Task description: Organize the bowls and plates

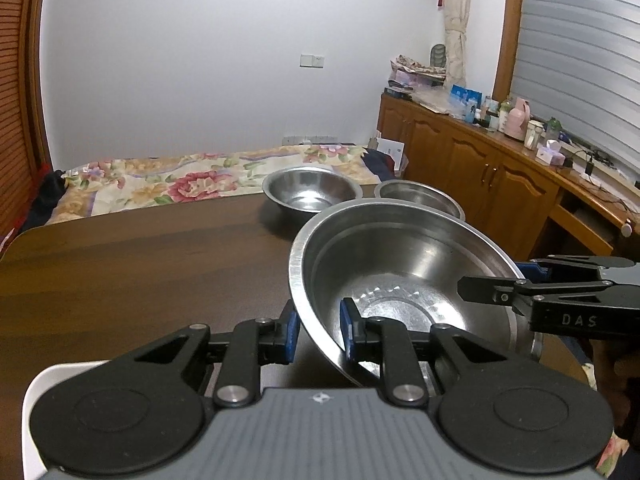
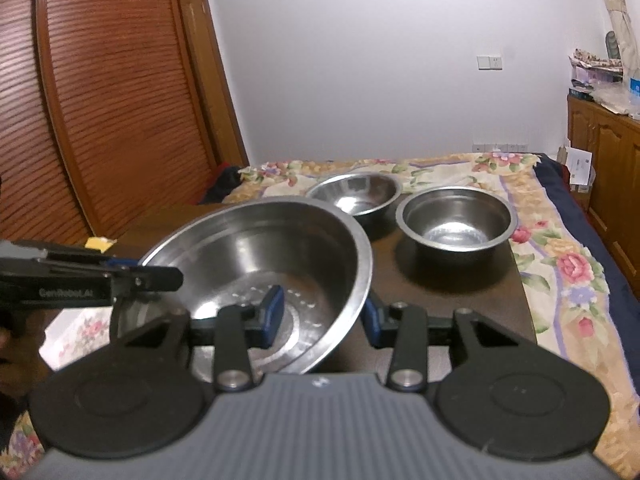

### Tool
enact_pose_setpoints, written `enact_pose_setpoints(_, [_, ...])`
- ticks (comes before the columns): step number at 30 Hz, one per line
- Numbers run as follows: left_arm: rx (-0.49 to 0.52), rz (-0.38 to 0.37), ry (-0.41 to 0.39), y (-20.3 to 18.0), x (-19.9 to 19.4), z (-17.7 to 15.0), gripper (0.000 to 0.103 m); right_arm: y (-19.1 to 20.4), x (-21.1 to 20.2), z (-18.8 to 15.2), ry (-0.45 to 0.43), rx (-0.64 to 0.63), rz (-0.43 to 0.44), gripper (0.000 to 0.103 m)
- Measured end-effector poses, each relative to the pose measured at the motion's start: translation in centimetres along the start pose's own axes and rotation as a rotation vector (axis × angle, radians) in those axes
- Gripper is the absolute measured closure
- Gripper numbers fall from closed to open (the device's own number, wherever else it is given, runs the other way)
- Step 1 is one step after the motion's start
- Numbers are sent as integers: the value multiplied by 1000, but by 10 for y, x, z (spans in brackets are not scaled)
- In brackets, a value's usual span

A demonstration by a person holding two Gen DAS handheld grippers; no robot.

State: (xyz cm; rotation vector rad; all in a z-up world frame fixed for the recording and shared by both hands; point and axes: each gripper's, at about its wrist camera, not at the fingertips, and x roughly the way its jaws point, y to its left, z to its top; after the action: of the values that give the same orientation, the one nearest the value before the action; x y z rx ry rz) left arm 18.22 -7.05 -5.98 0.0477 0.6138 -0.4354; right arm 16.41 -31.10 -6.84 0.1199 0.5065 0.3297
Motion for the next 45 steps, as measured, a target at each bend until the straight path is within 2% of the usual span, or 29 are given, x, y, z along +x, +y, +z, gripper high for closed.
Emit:
enact_pose_setpoints(18, [-1,-1,37,8,-23,-44,79,26,-11,-26,45,-36,5,59])
enact_pose_setpoints(45, [2,-6,51,7,-15,-52,78,28,-14,-45,71,-5,-4,60])
